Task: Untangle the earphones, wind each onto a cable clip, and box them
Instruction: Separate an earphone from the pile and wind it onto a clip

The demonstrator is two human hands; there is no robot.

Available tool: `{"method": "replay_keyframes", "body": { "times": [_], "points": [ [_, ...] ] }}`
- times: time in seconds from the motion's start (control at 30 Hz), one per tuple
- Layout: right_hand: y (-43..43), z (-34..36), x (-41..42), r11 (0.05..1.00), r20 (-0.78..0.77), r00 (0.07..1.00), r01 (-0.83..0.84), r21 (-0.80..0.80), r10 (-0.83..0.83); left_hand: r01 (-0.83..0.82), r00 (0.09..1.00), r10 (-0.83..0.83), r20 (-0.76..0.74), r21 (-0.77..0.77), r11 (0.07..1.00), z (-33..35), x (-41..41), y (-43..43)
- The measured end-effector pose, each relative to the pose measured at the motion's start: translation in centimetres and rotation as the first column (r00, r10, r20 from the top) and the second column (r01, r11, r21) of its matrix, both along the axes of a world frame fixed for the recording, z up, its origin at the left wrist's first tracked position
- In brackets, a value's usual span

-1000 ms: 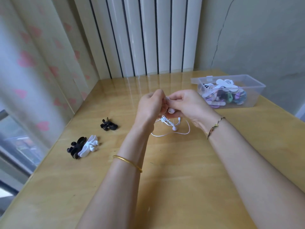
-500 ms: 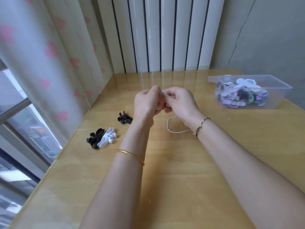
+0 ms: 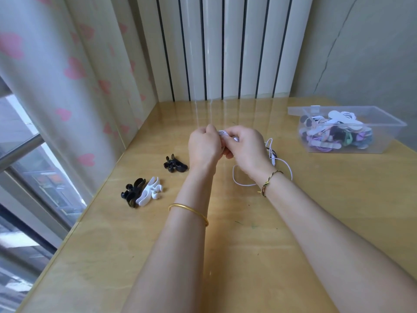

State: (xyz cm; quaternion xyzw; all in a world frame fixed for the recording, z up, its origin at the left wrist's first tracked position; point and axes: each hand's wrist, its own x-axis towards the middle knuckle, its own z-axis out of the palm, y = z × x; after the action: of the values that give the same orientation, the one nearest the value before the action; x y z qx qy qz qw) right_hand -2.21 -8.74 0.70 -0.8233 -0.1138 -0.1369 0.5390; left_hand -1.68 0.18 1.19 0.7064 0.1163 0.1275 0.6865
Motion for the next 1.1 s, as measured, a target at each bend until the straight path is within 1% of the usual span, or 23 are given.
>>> {"method": "replay_keyframes", "body": {
  "times": [0.13,0.2,0.23,0.3,0.37,0.43,0.53,0.7,0.8,0.9,1.03,1.1],
  "points": [
    [0.0,-0.2,0.1,1.000,0.025,0.999,0.025,-0.012,-0.025,-0.002,1.000,0.002,0.010,0.018,1.000,-0.2,0.2,-0.3],
    [0.0,-0.3,0.1,0.999,0.023,0.999,0.034,-0.010,-0.034,-0.016,1.000,0.016,-0.007,0.003,1.000,0.0,0.2,-0.3],
    [0.0,-0.4,0.0,0.999,0.023,0.999,0.039,-0.007,-0.039,-0.007,1.000,0.007,-0.023,-0.019,1.000,0.1,0.2,-0.1],
    [-0.1,-0.6,-0.1,0.999,0.037,0.998,0.047,-0.010,-0.047,0.059,0.997,-0.064,-0.051,-0.097,0.994,0.2,-0.1,0.4],
    [-0.1,-0.7,0.0,0.999,0.036,0.998,0.051,-0.009,-0.050,0.131,0.985,-0.149,-0.084,-0.193,0.972,0.1,-0.4,0.9],
    [0.1,-0.9,0.1,0.999,0.025,0.999,0.045,-0.012,-0.044,0.164,0.972,-0.205,-0.116,-0.292,0.942,0.0,-0.5,1.4],
    [0.2,-1.1,0.4,0.998,0.020,0.999,0.047,-0.042,-0.046,0.194,0.958,-0.254,-0.135,-0.350,0.917,-0.1,-0.4,2.4],
    [0.6,-1.0,0.7,0.997,0.037,0.998,0.044,-0.055,-0.042,0.250,0.940,-0.308,-0.146,-0.318,0.915,0.1,-0.4,3.8],
    [0.7,-1.0,0.9,0.995,0.048,0.998,0.049,-0.090,-0.044,0.310,0.932,-0.344,-0.118,-0.237,0.921,0.0,-0.5,4.5],
    [0.7,-0.8,0.9,0.991,0.040,0.998,0.055,-0.120,-0.050,0.413,0.900,-0.427,-0.090,-0.137,0.900,-0.2,-0.7,4.8],
    [0.4,-0.5,0.9,0.985,0.056,0.996,0.075,-0.158,-0.067,0.341,0.935,-0.345,-0.077,-0.065,0.938,-0.2,-0.7,4.8],
    [0.1,-0.3,0.9,0.982,0.070,0.995,0.082,-0.169,-0.071,0.361,0.928,-0.363,-0.078,-0.041,0.932,-0.1,-0.7,4.8]
  ]
}}
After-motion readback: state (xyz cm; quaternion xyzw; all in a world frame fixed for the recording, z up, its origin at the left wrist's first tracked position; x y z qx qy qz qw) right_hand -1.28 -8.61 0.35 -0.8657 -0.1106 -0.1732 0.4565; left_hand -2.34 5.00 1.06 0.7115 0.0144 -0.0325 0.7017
